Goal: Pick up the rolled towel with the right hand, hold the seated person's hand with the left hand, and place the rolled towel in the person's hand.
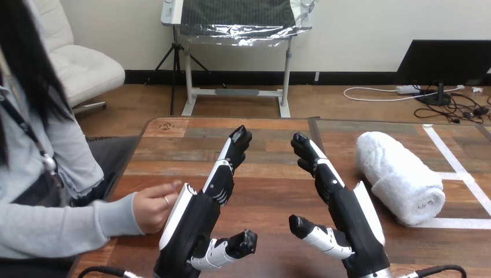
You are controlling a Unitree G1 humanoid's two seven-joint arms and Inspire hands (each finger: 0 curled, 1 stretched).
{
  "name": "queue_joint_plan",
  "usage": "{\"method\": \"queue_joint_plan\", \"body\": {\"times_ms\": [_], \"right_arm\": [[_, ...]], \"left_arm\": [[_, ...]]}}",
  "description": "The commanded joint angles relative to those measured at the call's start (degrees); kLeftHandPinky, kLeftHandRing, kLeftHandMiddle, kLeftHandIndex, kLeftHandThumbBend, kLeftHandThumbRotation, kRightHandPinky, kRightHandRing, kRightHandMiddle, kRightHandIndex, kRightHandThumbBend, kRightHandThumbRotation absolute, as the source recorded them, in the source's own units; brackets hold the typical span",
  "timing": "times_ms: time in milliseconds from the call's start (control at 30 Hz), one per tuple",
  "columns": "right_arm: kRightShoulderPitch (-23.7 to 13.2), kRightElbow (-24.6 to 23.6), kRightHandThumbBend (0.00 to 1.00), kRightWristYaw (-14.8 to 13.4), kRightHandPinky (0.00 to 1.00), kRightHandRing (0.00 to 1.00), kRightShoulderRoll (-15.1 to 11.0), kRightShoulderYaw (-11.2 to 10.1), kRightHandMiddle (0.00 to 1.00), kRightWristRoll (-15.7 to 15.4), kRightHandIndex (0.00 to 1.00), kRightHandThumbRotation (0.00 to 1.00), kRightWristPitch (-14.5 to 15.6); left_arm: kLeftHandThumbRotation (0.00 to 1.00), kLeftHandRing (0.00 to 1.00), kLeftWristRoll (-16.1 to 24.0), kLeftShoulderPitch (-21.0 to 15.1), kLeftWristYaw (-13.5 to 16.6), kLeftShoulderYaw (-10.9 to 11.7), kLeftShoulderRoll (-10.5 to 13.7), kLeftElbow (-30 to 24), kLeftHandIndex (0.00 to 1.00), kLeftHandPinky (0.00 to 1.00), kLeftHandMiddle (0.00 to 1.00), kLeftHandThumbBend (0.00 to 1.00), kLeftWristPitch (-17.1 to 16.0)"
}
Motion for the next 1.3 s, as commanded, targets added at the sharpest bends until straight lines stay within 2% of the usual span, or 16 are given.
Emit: {"method": "queue_joint_plan", "body": {"times_ms": [0,500,1267], "right_arm": [[-2.6,-2.9,1.0,-0.3,0.94,0.95,-0.2,-0.7,0.94,0.5,0.94,0.78,-0.6],[-2.5,-2.6,1.0,0.3,0.94,0.96,-0.3,-0.5,0.94,1.2,0.94,0.76,-0.7],[-3.2,-2.5,1.0,0.3,0.92,0.95,-0.9,-1.0,0.94,1.3,0.94,0.74,-0.2]], "left_arm": [[0.79,1.0,-1.0,-1.5,-0.3,0.3,-0.7,-2.9,1.0,1.0,1.0,1.0,0.1],[0.78,1.0,-0.8,-1.6,-0.4,0.5,-0.9,-2.9,1.0,1.0,1.0,1.0,0.3],[0.8,1.0,1.8,-2.3,1.4,1.7,-1.5,-1.7,1.0,1.0,1.0,1.0,-0.9]]}}
